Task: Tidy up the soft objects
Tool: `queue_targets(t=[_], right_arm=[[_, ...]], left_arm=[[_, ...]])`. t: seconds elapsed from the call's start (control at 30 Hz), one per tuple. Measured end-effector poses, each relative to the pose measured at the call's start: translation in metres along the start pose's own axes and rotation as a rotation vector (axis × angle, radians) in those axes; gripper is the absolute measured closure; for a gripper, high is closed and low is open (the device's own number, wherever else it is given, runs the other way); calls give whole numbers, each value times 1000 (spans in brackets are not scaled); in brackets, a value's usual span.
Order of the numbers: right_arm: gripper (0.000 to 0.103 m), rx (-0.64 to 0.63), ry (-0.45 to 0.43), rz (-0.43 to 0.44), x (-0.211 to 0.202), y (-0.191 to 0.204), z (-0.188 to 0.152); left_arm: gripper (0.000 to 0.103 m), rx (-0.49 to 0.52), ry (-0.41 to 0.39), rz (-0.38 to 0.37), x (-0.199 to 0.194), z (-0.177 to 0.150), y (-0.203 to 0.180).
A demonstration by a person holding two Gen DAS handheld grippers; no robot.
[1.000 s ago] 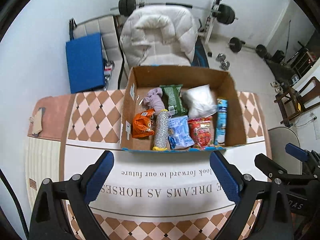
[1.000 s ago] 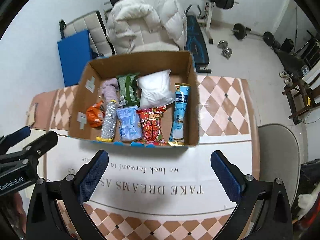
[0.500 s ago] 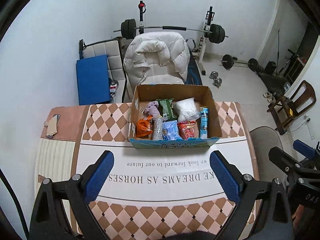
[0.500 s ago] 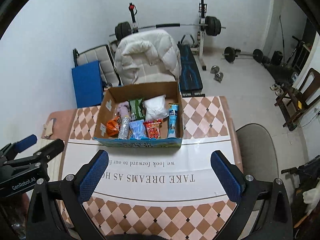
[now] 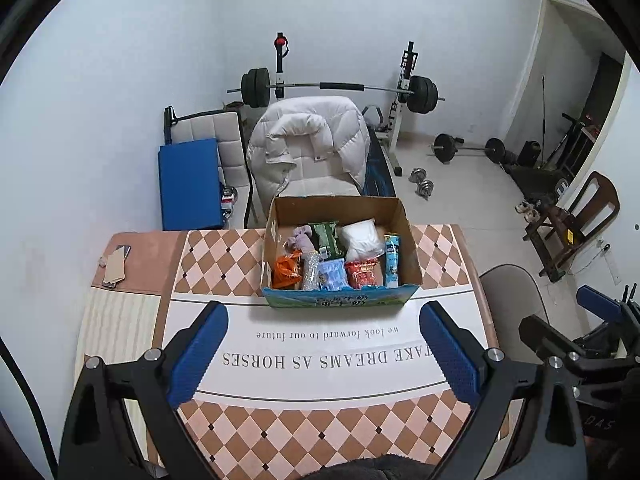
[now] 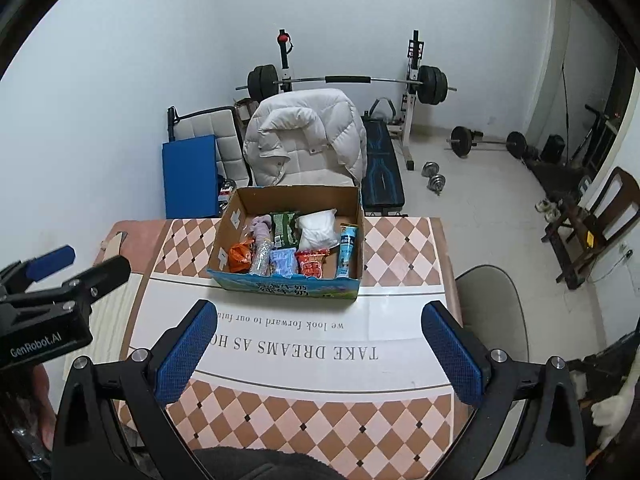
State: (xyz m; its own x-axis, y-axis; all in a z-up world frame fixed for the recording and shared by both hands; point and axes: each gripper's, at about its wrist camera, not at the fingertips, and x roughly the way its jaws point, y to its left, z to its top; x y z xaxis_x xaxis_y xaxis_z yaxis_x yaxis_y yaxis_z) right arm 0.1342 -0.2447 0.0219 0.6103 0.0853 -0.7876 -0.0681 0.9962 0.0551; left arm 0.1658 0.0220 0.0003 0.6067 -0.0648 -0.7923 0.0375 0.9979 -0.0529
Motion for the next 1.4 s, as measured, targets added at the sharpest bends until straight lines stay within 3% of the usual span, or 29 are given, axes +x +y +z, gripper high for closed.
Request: queue_targets(t=[0.57, 1.4], right_arm=[[0, 22, -45, -45, 21, -4, 20], [0, 7, -84, -60, 23, -4, 39]], left_arm=[[0, -38, -30, 100, 21, 1, 11], [0, -17, -40, 111, 24, 14, 10]])
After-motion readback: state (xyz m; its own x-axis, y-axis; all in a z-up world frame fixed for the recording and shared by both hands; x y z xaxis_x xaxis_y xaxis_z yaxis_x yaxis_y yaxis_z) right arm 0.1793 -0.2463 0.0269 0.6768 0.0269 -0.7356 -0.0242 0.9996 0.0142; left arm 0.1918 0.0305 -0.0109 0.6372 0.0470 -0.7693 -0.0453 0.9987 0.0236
